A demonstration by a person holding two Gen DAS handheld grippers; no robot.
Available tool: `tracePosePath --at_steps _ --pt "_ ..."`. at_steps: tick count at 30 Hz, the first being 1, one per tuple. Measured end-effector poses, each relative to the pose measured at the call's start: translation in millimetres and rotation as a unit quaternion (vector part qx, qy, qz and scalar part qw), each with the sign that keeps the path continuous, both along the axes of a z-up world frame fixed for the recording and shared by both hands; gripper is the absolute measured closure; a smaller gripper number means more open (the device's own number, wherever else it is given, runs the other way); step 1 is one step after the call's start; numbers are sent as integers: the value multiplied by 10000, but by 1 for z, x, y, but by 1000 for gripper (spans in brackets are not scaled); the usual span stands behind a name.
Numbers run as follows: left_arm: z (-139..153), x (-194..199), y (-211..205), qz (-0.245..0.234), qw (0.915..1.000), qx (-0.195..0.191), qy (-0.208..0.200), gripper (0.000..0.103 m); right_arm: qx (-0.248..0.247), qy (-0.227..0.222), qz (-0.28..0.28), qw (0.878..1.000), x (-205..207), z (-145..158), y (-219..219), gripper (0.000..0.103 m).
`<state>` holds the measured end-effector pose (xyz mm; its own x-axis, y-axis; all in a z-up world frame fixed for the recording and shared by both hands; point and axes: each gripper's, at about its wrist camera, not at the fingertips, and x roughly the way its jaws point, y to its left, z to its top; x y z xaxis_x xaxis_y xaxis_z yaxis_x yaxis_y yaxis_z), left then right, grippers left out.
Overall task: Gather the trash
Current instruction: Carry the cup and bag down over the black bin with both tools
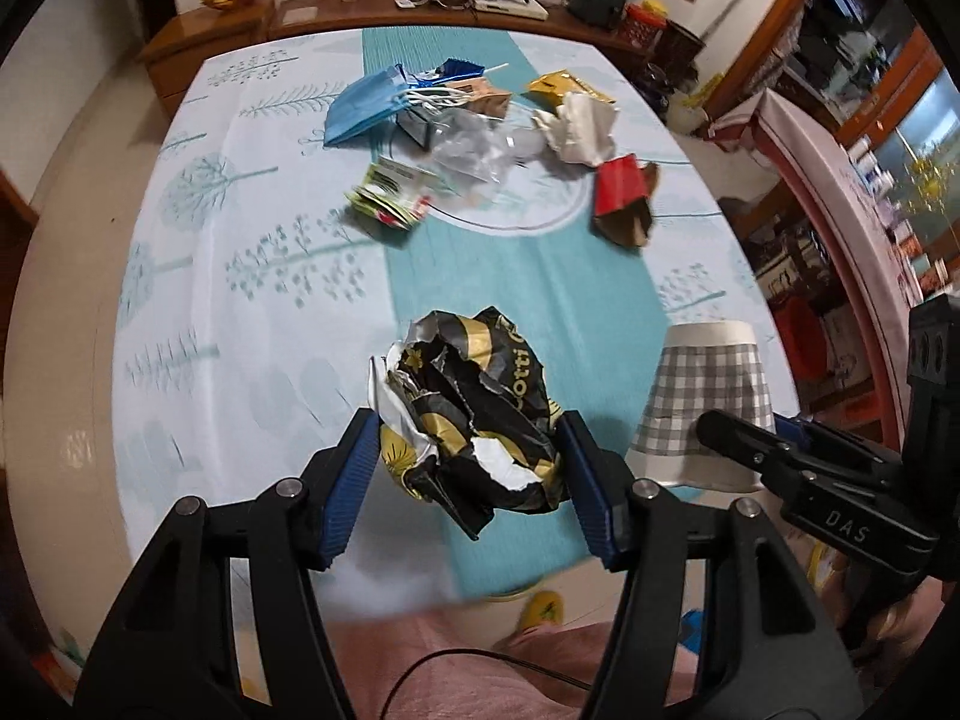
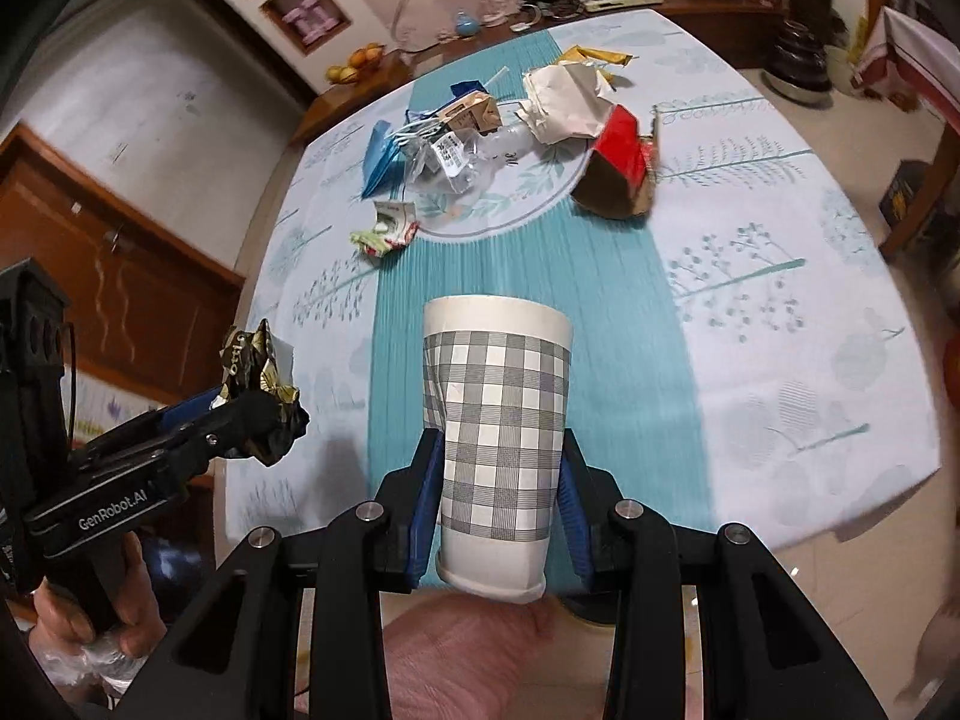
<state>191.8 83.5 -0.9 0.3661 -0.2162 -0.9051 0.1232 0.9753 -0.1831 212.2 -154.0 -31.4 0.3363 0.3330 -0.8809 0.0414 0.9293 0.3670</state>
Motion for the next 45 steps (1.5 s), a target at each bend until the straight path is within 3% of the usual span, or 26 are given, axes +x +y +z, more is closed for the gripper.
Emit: tracePosePath --at_steps 6,12,23,30,37,45 --pt "-2 -71 -47 380 9992 -64 -61 46 -33 -110 476 9988 -53 5 -43 68" --pt "-20 -136 -85 729 9973 -6 110 46 108 125 770 9969 -107 -9 -76 68" --pt "-56 -209 -107 492 9966 543 366 46 433 847 715 9929 -187 -75 -89 68" --pt "-118 -225 -117 226 9953 751 567 46 313 1433 455 9881 -213 -152 -93 68" --pt "-204 -229 -118 182 9940 571 913 46 64 2043 107 9788 -230 -251 -96 68" --pt "-297 -206 -117 224 9916 468 1186 45 -238 2286 -67 9732 -215 -335 -68 65"
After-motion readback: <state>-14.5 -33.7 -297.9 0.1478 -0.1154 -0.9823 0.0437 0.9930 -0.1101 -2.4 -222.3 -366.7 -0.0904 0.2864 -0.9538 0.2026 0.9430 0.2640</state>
